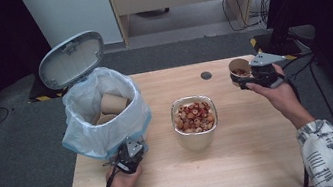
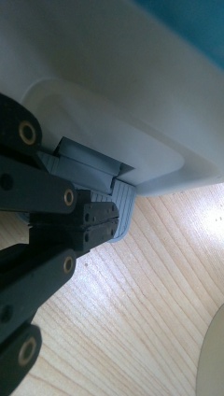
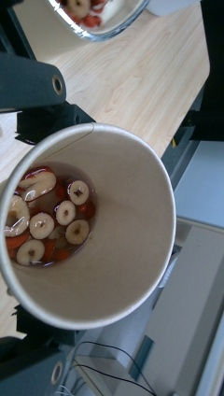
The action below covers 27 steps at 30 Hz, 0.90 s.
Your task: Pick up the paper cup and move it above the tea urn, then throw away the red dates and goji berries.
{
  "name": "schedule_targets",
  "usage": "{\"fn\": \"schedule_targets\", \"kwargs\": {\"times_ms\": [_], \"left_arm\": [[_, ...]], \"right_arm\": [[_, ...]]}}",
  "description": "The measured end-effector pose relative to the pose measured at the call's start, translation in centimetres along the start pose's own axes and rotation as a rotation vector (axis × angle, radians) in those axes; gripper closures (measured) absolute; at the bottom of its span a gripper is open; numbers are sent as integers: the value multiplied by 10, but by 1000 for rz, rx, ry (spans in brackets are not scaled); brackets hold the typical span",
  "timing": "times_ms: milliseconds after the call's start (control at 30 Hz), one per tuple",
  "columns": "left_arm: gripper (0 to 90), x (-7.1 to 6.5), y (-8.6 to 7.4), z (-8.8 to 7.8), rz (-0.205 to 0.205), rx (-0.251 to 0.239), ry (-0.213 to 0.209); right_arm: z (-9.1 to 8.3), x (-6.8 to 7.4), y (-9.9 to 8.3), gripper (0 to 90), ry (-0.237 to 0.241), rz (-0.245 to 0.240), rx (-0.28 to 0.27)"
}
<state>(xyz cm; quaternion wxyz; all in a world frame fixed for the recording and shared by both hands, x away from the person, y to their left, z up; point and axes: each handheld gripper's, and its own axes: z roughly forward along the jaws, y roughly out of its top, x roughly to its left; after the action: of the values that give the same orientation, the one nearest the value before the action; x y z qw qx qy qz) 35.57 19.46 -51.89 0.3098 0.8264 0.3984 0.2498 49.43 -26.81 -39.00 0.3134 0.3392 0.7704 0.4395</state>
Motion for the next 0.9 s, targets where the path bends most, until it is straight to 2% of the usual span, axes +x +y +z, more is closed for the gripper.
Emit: {"fn": "schedule_targets", "kwargs": {"times_ms": [133, 400, 900], "left_arm": [[895, 0, 0, 0, 1, 1, -1], [895, -1, 0, 0, 0, -1, 0], [895, -2, 0, 0, 4, -1, 6]], "right_arm": [[-2, 1, 15, 318, 7, -27, -10], [-3, 6, 31, 319, 22, -70, -17], [-1, 10, 51, 320, 20, -96, -37]]}}
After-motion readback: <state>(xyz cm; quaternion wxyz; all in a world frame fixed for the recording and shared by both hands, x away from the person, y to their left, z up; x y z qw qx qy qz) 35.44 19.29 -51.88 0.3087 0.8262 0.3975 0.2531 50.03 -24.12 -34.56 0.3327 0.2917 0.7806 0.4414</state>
